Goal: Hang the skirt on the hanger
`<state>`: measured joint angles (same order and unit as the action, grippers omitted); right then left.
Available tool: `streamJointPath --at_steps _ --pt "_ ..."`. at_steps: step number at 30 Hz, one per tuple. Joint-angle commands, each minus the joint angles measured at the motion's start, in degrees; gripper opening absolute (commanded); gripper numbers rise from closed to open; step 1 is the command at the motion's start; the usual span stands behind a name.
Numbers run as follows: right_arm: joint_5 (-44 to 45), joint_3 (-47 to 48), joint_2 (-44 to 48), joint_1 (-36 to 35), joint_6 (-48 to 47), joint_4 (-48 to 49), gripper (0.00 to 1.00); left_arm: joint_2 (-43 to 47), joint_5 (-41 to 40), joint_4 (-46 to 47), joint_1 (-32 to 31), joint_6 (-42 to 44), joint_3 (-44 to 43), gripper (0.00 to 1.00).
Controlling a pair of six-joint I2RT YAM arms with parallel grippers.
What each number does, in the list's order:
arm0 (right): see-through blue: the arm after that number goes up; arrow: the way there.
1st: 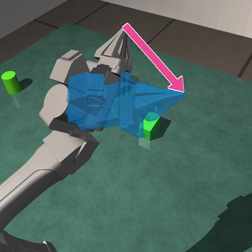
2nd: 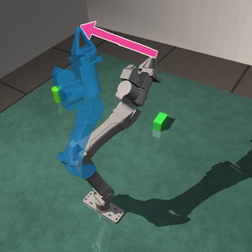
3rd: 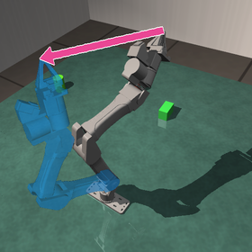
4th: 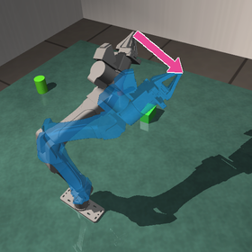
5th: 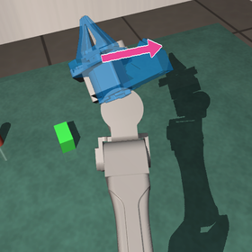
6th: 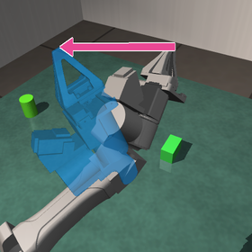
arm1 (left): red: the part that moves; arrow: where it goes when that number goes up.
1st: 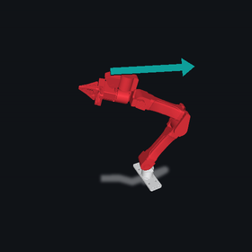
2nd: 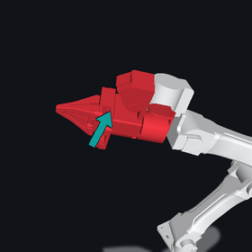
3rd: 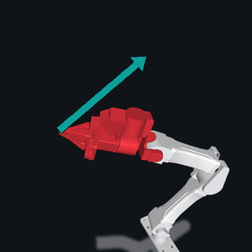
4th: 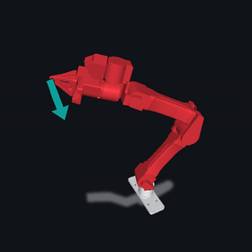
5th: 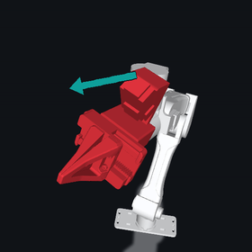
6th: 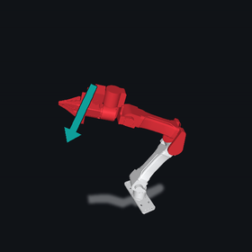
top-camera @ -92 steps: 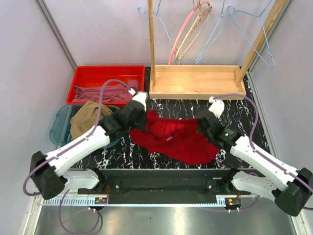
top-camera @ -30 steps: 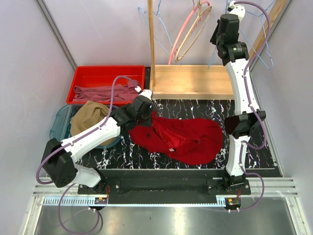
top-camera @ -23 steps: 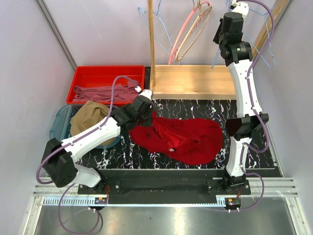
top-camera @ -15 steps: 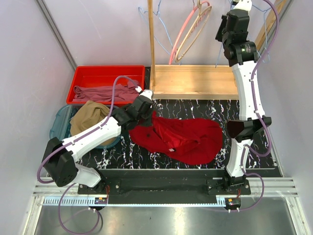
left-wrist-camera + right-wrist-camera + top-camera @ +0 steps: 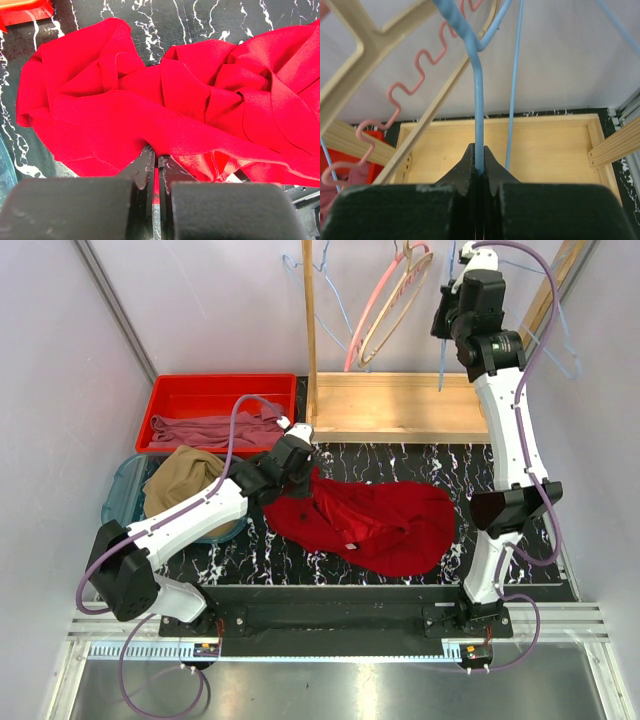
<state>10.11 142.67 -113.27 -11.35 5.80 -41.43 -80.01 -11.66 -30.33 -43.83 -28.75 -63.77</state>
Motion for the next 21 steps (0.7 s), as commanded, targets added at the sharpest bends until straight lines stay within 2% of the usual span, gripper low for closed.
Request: streamJointPath --at_steps 1,5,15,19,21 --pt "-4.4 -6.8 8.6 0.0 -0.6 3.6 0.0 0.2 -0.1 1.7 0.3 0.6 -2.4 0.0" --pt "-5.8 -15.3 15.2 0.0 0.0 7.5 0.0 -0.1 -0.2 1.6 0.3 0.8 -2.7 0.0" --pt "-8.1 -19.4 20.8 0.0 0.0 8.3 0.0 -1.6 0.2 1.5 0.3 1.3 -4.4 0.0" --pt "-11.6 -21.3 24.7 0.0 1.7 1.6 0.0 -2.3 -0.1 0.9 0.4 1.9 -5.6 0.0" --pt "-13.9 -25.3 29.4 0.0 3.2 -1.7 0.0 -2.4 -0.1 0.4 0.6 2.1 -6.2 0.0"
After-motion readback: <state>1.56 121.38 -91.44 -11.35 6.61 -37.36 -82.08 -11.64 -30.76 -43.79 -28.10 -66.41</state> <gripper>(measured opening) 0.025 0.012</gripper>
